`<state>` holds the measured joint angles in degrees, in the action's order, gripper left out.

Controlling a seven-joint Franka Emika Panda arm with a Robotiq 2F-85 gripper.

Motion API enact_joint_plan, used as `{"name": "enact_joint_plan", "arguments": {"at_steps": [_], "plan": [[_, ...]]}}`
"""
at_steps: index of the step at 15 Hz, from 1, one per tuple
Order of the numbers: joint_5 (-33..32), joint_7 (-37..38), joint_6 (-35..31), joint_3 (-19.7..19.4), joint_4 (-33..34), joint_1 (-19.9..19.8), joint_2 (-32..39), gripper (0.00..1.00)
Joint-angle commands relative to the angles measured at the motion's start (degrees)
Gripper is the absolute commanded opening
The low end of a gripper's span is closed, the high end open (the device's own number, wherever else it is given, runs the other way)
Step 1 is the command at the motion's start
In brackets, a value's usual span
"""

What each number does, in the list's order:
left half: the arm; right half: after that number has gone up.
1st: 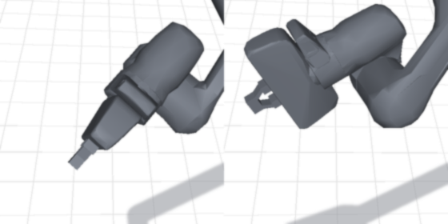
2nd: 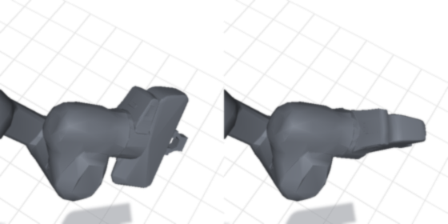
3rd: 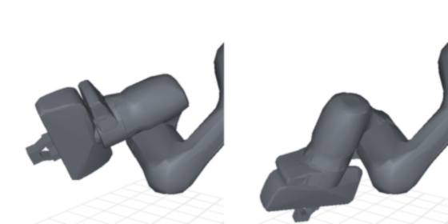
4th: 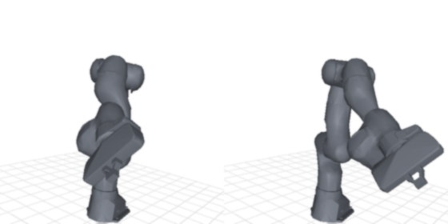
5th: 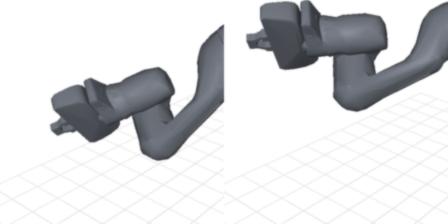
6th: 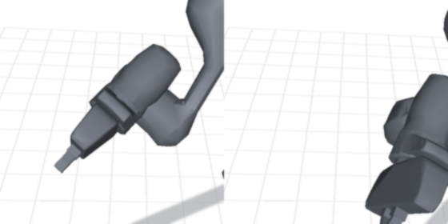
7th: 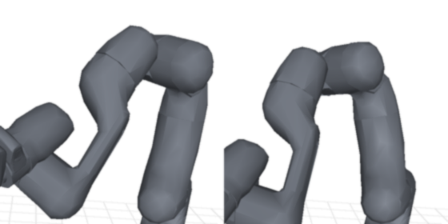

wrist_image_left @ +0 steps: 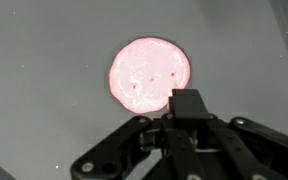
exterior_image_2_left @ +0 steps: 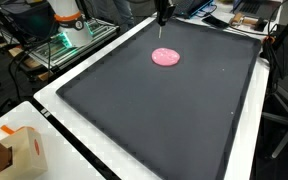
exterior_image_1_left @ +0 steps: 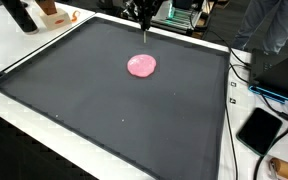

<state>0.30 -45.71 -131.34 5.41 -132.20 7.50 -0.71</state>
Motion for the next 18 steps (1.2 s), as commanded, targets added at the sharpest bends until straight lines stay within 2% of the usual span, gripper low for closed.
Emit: {"name": "enact_joint_plan", "arguments": {"at_steps": [1, 6, 12, 18], "plan": [[0.4, -1.3, -6.2, -0.3, -3.5, -1.1, 0.9, 0.03], [-0.3, -0.6, -14.0, -0.7, -5.7, -2.7, 3.7, 0.03], [2.0, -1.6, -20.6, -0.3, -6.4, -4.7, 7.2, 0.03], [8.6, -6.3, -23.4, 1.7, -6.3, -6.7, 9.5, 0.03]]}}
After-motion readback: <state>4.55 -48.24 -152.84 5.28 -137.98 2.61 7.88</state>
